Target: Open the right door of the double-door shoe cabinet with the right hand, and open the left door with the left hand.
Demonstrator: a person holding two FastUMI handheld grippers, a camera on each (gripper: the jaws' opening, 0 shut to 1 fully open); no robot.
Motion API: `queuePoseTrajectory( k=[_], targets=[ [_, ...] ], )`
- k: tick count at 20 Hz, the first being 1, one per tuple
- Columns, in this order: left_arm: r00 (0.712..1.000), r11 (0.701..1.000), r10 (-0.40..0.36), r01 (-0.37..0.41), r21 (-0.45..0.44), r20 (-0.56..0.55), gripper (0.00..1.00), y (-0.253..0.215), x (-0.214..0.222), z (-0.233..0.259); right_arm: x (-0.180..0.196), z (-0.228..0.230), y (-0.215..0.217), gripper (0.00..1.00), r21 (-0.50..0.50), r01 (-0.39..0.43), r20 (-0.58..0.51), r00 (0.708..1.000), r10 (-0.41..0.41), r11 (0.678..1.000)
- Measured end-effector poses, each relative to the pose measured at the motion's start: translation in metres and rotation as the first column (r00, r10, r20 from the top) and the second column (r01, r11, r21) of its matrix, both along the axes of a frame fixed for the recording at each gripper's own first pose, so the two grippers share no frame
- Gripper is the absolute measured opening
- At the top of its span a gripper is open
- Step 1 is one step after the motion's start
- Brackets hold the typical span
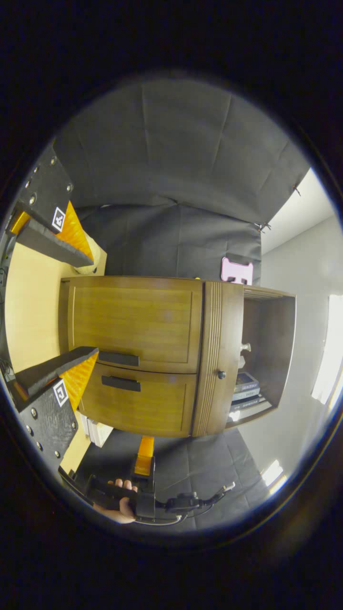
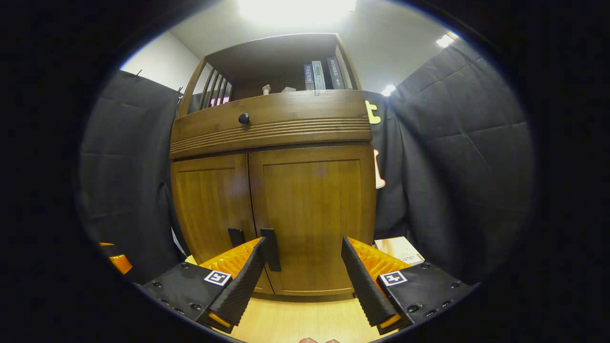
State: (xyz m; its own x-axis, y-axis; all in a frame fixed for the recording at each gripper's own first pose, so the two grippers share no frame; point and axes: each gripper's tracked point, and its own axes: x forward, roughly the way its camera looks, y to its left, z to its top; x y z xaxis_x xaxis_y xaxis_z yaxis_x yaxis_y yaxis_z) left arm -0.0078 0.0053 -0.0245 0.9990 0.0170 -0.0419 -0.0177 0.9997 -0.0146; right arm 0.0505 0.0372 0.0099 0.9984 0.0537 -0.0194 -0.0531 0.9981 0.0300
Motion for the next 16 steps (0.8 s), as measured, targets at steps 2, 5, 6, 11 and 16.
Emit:
queuePoseTrajectory(
  k=[2,5,6,11,16],
  targets=[
    [1.0,1.0,0.009,-0.009,-0.002,-0.006,0.96,0.003,0.0,-0.002,0.01,0.003,0.006,0.97,0.008,-0.007,0.002,1.0,0.007,1.0],
    [1.0,1.0,0.021,-0.021,0.002,-0.008,0.96,0.01,-0.001,-0.002,0.029,0.004,0.016,0.98,0.03,-0.016,-0.01,1.0,0.017,0.999],
    [1.0,1.0,0.027,-0.027,0.004,-0.012,0.96,0.013,-0.003,-0.004,0.034,0.004,0.02,0.96,0.035,-0.021,-0.011,1.0,0.022,0.999],
    [0.996,0.997,0.075,-0.075,0.0,-0.047,0.96,0.027,-0.008,-0.014,0.063,-0.003,0.035,0.95,0.04,-0.038,-0.022,0.999,0.039,0.998],
    [0.99,0.993,0.12,-0.12,0.009,-0.072,0.96,0.04,-0.015,-0.02,0.087,-0.019,0.054,0.92,0.053,-0.064,-0.051,0.996,0.067,0.997]
  ],
)
